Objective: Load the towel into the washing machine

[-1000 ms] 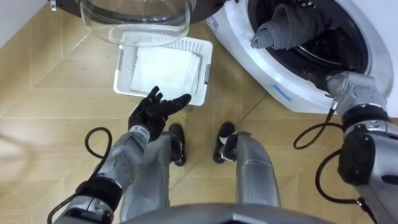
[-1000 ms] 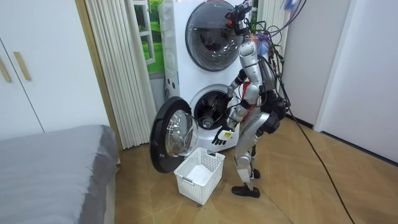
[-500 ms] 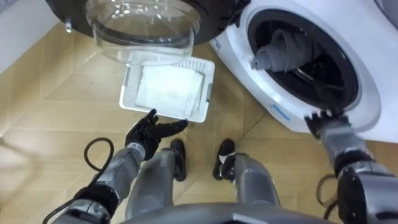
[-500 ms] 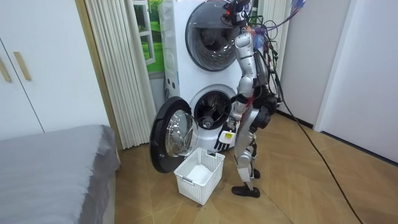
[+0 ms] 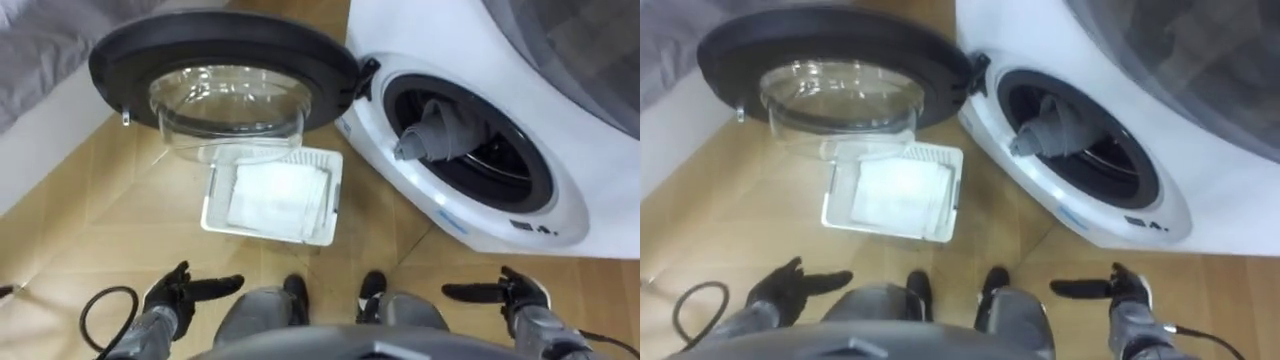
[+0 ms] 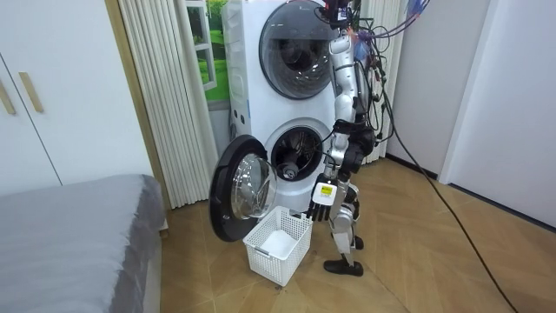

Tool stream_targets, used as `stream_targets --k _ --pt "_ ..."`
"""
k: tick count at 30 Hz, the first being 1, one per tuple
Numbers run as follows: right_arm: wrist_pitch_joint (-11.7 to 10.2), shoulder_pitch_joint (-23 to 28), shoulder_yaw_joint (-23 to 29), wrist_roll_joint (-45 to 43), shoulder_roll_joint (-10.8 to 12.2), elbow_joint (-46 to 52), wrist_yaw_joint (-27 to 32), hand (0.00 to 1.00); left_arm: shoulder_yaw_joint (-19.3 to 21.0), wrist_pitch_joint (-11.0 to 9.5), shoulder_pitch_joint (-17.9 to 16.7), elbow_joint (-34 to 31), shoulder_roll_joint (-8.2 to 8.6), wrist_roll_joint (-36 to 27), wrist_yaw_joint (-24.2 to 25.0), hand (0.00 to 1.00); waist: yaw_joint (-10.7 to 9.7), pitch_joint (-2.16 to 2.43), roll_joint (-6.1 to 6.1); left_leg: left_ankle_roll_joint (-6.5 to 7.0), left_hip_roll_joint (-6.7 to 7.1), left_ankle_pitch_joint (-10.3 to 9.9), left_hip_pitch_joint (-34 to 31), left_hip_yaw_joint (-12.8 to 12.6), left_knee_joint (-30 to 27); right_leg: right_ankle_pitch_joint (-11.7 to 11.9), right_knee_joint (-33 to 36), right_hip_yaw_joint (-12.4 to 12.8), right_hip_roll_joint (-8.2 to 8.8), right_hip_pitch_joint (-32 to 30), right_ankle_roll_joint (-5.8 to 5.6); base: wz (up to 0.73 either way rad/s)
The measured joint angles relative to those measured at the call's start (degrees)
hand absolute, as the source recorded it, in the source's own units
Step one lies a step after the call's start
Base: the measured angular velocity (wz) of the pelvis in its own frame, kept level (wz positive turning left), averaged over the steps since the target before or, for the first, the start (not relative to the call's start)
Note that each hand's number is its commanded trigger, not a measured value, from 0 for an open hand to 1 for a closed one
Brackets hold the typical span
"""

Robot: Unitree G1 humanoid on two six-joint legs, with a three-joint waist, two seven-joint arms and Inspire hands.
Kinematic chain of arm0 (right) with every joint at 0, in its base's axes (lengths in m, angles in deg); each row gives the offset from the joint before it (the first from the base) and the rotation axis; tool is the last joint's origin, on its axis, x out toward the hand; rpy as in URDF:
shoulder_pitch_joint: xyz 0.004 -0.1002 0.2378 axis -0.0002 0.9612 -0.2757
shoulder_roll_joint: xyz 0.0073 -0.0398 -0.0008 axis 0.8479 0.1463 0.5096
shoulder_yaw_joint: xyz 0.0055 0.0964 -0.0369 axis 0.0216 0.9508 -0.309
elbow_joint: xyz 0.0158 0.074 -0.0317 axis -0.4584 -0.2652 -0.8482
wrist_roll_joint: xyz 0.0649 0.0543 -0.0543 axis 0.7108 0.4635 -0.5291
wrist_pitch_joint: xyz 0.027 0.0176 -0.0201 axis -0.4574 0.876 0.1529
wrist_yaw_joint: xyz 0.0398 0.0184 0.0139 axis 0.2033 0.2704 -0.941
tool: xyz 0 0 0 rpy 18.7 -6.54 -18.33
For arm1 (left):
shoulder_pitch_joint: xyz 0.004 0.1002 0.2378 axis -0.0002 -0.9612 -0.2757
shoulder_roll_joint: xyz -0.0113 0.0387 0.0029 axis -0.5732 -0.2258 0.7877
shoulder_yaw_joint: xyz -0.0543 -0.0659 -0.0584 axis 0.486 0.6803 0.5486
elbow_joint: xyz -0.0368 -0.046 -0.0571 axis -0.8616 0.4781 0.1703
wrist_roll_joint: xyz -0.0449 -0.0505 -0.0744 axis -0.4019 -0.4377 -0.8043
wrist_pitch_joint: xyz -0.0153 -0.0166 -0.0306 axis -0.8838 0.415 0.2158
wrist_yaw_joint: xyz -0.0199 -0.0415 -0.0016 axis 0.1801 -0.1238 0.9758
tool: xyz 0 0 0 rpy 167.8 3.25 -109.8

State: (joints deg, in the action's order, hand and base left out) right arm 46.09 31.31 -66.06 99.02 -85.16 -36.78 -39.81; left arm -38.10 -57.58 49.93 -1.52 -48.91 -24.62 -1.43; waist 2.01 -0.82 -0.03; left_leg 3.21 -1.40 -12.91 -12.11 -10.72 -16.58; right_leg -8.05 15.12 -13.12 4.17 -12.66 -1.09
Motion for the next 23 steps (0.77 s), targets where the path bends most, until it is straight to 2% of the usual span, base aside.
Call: stream_targets --k 3,5,8,11,15,23 --pt "0.0 1.1 0.2 -1.5 0.3 0.1 -1.2 0.0 0.6 0.0 -0.8 0.7 0.09 1.1 -0.1 0.0 0.0 0.0 0.2 -0.2 0.04 0.1 2.4 -0.1 1.2 0.0 -1.4 0.0 -0.23 2.4 0.0 0.0" --pt "0.0 2.6 0.7 -2.4 0.8 0.3 -2.1 0.0 2.7 0.0 -2.1 0.6 0.47 2.1 -0.2 0.0 -0.2 0.05 0.44 -0.33 0.09 0.2 4.8 0.0 2.4 -0.1 -2.4 -0.3 -0.37 4.9 -0.1 0.02" --pt "0.4 4.5 1.5 -2.4 1.8 0.9 -3.7 0.0 4.5 0.0 -3.3 0.6 0.78 3.1 -0.3 0.0 -0.2 0.37 0.99 -0.53 0.1 0.2 7.1 0.0 4.1 -0.2 -3.0 -0.3 -0.59 7.0 -0.28 0.01" --pt "0.5 5.4 2.2 -2.5 2.2 1.2 -5.4 0.0 6.6 0.2 -3.9 0.6 1.31 5.8 -0.5 0.0 -0.2 0.35 1.15 -0.6 0.17 0.1 9.0 0.1 4.2 -0.2 -4.2 -0.3 -0.72 9.4 -0.28 0.0" --pt "2.3 6.4 3.9 -2.4 2.8 1.2 -7.6 0.0 10.2 1.5 -5.0 0.6 2.0 9.9 -1.1 0.0 -0.1 0.24 1.37 -0.92 0.16 -0.1 13.0 0.1 5.5 -0.2 -5.6 -0.6 -1.06 13.4 -0.32 0.0" --pt "5.1 6.5 4.7 -2.4 3.3 0.9 -9.2 0.0 13.5 3.6 -5.7 0.6 2.92 11.4 -3.9 0.0 0.0 0.2 1.78 -1.11 0.03 -0.2 16.0 0.1 5.9 -0.2 -5.7 -0.3 -1.36 16.2 -0.35 0.0"
